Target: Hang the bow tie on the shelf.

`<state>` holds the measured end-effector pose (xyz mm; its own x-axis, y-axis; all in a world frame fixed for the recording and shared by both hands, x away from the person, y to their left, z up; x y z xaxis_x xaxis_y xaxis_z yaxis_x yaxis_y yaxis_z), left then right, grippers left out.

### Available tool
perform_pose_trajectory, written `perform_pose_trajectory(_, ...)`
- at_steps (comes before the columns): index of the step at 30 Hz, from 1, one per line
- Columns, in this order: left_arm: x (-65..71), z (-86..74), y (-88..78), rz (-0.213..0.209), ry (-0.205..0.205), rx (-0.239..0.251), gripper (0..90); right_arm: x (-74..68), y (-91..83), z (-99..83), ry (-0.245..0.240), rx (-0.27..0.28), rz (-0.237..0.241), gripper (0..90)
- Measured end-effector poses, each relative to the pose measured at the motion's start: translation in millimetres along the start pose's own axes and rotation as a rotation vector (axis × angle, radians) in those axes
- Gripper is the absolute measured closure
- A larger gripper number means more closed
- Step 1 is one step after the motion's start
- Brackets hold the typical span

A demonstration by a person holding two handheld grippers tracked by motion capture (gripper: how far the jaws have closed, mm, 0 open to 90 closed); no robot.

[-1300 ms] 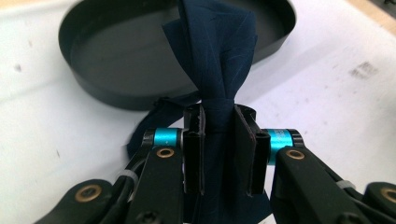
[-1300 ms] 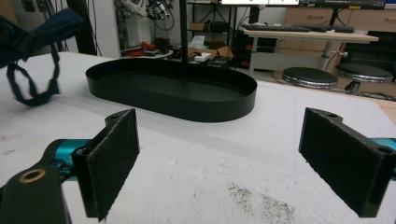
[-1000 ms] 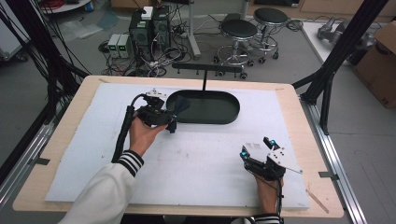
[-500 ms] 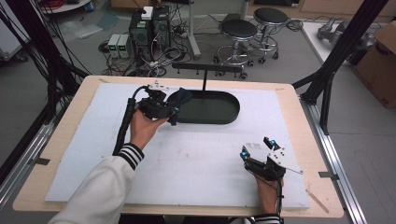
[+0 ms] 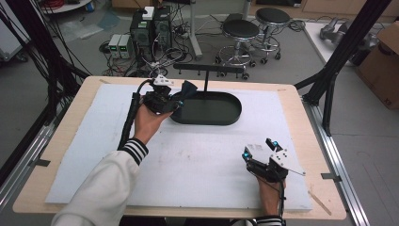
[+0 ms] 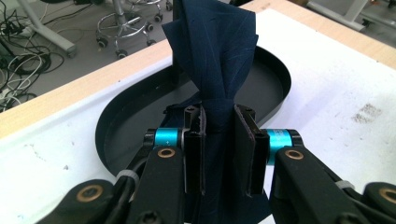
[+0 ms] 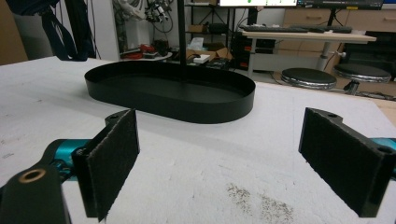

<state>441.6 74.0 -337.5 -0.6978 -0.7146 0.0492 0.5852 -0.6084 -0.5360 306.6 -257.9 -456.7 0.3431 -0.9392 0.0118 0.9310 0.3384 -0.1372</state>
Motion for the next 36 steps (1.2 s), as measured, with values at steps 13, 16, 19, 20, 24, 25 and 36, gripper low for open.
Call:
perform_pose_trajectory(13, -5.6, 26.7, 8.1, -0.027, 0.039, 0.016, 74.8, 1.0, -0.1, 0.0, 0.015, 0.004, -0.001, 11.4)
perform_pose_trajectory(16, -6.8, 32.6, 8.5, -0.028, 0.037, 0.028, 74.8, 1.0, 0.0, 0.0, 0.018, 0.003, -0.002, 11.4)
perform_pose_trajectory(19, -11.4, 40.7, 8.6, -0.008, 0.048, 0.022, 74.8, 0.9, -0.1, 0.0, 0.017, 0.003, -0.002, 11.4)
perform_pose_trajectory(20, -11.4, 40.7, 8.6, -0.008, 0.048, 0.022, 74.8, 1.0, 0.0, 0.0, 0.015, 0.003, -0.002, 11.4)
perform_pose_trajectory(24, -18.8, 46.3, 6.3, -0.008, 0.033, 0.040, 74.8, 1.0, -0.1, 0.0, 0.013, 0.004, -0.004, 11.4)
perform_pose_trajectory(25, -20.6, 47.8, 6.3, -0.007, 0.034, 0.044, 74.8, 0.9, -0.2, 0.0, 0.014, 0.003, -0.004, 11.4)
perform_pose_trajectory(36, -31.0, 67.8, 8.8, -0.014, 0.009, 0.079, 74.8, 0.8, -0.6, -0.1, 0.017, 0.007, -0.004, 11.3)
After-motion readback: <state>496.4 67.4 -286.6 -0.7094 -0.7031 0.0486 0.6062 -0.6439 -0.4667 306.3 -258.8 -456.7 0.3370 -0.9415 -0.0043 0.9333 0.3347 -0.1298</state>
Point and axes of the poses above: each handheld gripper's, and its own axes: y roughly forward along the jaws, z roughly out of its top, x roughly to its right, the point moved 4 cm from there along y, roughly forward along the jaws, and after that the axes turned 2 degrees about -z, right-handed, at the moved point
